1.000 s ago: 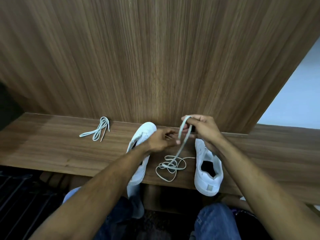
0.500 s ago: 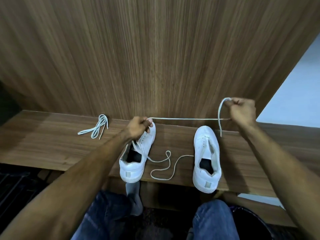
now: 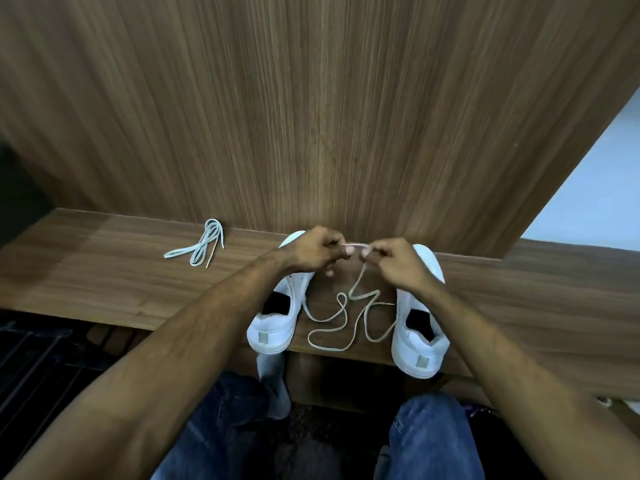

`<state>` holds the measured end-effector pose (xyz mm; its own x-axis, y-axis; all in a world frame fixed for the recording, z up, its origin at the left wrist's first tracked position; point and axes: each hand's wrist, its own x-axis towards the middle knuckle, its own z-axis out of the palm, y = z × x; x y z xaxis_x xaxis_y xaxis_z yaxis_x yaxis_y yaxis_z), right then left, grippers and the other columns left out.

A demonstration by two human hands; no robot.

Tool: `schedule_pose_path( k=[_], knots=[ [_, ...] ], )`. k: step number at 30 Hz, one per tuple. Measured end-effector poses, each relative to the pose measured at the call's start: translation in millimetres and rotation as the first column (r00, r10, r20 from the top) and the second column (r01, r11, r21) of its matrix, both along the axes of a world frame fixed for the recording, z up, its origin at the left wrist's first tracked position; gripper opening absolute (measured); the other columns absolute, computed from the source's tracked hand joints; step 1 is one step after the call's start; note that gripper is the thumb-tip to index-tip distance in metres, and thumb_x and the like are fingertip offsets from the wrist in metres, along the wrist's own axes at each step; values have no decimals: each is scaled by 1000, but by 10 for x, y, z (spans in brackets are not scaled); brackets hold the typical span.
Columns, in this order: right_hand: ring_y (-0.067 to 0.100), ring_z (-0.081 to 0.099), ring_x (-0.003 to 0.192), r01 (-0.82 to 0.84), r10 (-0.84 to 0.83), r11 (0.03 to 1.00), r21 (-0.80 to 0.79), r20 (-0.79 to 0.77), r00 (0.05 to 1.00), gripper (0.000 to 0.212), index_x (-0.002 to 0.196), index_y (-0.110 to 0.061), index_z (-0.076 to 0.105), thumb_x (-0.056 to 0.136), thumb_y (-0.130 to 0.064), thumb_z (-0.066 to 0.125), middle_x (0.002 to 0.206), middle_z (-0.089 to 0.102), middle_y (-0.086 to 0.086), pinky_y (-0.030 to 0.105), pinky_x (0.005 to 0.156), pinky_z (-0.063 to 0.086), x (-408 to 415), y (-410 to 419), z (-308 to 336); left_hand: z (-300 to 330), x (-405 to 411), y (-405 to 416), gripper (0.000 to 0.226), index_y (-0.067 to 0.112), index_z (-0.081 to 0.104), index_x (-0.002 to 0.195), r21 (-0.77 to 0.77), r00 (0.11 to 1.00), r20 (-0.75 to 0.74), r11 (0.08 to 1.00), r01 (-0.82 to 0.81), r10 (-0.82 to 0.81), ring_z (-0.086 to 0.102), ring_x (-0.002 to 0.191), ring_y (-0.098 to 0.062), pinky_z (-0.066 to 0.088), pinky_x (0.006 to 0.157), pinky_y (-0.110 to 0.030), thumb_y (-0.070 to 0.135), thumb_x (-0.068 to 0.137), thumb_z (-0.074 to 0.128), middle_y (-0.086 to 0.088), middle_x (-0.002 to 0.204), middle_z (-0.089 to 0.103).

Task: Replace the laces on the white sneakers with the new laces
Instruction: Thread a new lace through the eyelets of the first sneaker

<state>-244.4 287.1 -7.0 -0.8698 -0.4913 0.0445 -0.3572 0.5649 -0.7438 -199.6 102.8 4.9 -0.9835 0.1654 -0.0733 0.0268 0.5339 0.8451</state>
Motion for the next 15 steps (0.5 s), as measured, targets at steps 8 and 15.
schedule_pose_path(
  k=[8, 15],
  knots=[
    [31, 63, 108, 659, -649, 741, -129, 119, 752, 26, 106, -5, 73, 86, -10, 58, 111, 70, 17, 33, 95, 47, -438, 657, 73, -49, 89, -586, 24, 12, 61, 80, 2, 987, -36, 988, -155, 155, 57, 47, -8, 47, 54, -24, 19, 100, 50, -2, 57, 45],
    [12, 55, 108, 40, -41, 999, -30, -27, 999, 42, 126, -17, 60, 85, -12, 69, 123, 56, 1, 15, 84, 43, 1, 108, 149, 84, -11, -159, 28, 14, 58, 75, -68, 998, -60, 997, -29, 25, 50, 39, 0, 41, 44, -15, 22, 100, 48, -1, 55, 45]
  ],
)
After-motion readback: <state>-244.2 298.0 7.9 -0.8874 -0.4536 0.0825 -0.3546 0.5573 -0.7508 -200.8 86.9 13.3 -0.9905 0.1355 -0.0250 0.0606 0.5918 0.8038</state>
